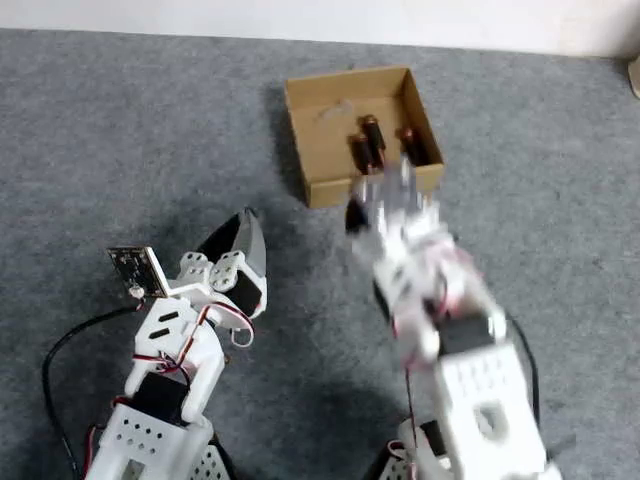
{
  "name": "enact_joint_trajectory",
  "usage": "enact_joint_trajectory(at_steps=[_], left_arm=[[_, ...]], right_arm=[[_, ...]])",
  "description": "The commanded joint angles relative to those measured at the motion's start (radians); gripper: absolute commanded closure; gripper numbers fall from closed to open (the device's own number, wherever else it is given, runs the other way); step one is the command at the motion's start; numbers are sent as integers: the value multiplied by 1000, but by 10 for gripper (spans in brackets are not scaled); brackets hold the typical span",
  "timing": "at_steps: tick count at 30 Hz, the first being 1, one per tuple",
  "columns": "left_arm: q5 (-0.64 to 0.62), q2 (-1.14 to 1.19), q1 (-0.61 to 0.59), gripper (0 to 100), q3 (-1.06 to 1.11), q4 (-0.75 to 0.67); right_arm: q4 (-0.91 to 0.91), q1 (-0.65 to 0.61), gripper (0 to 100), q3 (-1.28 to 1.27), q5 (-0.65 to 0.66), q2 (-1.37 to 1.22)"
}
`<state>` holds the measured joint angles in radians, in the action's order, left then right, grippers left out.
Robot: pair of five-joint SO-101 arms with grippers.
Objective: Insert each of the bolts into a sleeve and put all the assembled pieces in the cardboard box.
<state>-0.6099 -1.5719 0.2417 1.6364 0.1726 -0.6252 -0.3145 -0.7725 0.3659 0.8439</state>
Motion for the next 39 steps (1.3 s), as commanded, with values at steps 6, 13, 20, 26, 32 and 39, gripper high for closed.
enact_joint_trajectory(at_steps=[6,13,20,26,32,39], left_arm=[[8,-5,-2,993,-5,-25],[8,-5,-2,993,-5,-25],[8,-5,-1,993,-5,-25],[8,-5,-1,993,-5,-25],[8,-5,-1,993,-5,-25],[11,-5,-1,993,-5,-25]], right_arm=[[-165,124,994,963,15,-935],[-398,177,994,1709,15,-1584],[-513,208,994,2310,15,-2051],[-607,209,988,2565,15,-2216],[-685,206,853,2569,14,-2206],[-754,208,666,2571,14,-2186]])
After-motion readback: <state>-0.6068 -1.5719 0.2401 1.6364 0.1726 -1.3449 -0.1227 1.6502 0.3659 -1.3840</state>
